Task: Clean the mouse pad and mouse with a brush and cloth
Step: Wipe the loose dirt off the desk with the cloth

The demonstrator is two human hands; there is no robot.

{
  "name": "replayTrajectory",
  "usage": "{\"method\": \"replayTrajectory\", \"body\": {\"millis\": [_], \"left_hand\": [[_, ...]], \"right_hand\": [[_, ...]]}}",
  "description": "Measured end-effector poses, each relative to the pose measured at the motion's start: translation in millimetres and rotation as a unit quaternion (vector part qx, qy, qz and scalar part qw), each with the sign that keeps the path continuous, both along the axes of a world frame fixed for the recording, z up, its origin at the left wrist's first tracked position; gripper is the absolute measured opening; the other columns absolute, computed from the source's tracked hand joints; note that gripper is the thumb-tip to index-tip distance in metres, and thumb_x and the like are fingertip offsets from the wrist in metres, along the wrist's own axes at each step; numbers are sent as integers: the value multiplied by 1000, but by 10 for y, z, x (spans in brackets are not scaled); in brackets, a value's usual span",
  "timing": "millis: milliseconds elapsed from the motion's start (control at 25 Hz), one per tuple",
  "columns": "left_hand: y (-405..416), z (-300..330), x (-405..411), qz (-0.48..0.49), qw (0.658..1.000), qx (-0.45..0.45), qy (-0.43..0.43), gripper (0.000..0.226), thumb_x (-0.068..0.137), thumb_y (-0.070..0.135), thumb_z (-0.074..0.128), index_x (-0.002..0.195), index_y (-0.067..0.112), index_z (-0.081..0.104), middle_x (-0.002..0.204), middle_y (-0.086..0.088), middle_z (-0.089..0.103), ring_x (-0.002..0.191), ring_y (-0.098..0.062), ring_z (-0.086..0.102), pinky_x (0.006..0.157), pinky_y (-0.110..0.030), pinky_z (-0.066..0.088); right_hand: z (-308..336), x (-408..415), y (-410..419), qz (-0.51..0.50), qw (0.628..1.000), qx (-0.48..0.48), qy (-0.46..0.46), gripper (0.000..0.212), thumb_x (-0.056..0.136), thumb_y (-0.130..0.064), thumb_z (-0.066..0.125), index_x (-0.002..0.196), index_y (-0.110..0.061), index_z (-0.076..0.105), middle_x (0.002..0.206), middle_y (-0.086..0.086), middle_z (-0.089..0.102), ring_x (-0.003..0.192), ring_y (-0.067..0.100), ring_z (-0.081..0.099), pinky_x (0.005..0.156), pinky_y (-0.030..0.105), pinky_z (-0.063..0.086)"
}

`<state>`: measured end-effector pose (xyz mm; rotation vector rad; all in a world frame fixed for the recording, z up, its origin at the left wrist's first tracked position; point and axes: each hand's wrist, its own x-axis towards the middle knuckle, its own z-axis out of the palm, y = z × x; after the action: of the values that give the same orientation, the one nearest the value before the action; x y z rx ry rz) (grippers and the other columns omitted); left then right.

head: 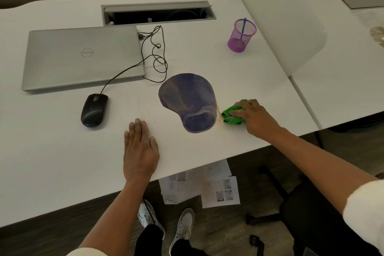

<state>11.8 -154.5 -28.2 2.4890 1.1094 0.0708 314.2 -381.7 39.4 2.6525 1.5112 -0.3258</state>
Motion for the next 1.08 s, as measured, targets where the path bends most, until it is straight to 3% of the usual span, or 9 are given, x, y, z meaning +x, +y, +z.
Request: {"method": "replayTrajectory", "body": {"millis": [200,360,520,640,760,880,1000,1080], "left_hand": [[-2,-11,14,-1,1000,5,2,63,109,34,19,162,10,-3,170,-6,-9,157,-17,-13,128,-35,-6],[-8,11,5,-5,1000,7,7,67,103,40,9,162,11,-4,170,-4,-10,156,-16,-14,126,-33,-10],[1,-11,1,-1,1000,4,1,62,109,33,21,162,9,-1,171,-6,-7,157,-18,-12,128,-36,-6],[-2,10,-2,-1,1000,2,-2,63,109,31,24,162,9,-1,171,-7,-7,157,-19,-11,128,-36,-5],[2,9,2,-4,1000,2,-4,63,109,32,25,162,10,-1,171,-7,-7,157,-19,-12,127,-36,-7],[-4,7,-4,-4,1000,4,-1,64,109,34,24,162,10,-1,171,-7,-6,157,-19,-12,127,-34,-8],[8,-4,-2,-9,1000,12,3,64,109,35,24,162,10,0,171,-8,-5,157,-19,-11,126,-34,-9],[7,-11,-1,-6,1000,13,5,64,109,34,24,163,9,1,171,-8,-5,157,-20,-10,126,-33,-9]], "right_hand": [[115,330,340,-103,990,99,18,66,79,15,50,136,-19,59,143,7,49,118,38,44,99,44,47],[65,268,804,-61,995,75,26,62,81,5,53,136,-24,59,138,4,51,113,36,45,91,45,48],[-45,-9,602,-22,998,55,11,53,84,-10,67,136,-22,60,141,9,51,120,39,44,89,50,48],[-79,-171,179,34,997,66,-3,56,80,3,68,132,-18,63,141,12,53,120,43,47,86,51,51],[-56,-76,75,-31,996,81,-16,62,78,9,61,133,-19,62,143,10,52,121,41,45,90,53,50],[-22,-27,350,-85,994,59,-19,56,84,-3,63,137,-22,58,147,5,47,125,36,41,95,49,47],[-50,-162,462,-58,998,36,-16,57,86,-21,71,140,-24,55,148,5,45,129,35,39,97,46,44],[-63,-299,291,-52,998,41,-17,55,86,-8,66,139,-21,56,148,8,47,130,37,39,97,48,45]]}}
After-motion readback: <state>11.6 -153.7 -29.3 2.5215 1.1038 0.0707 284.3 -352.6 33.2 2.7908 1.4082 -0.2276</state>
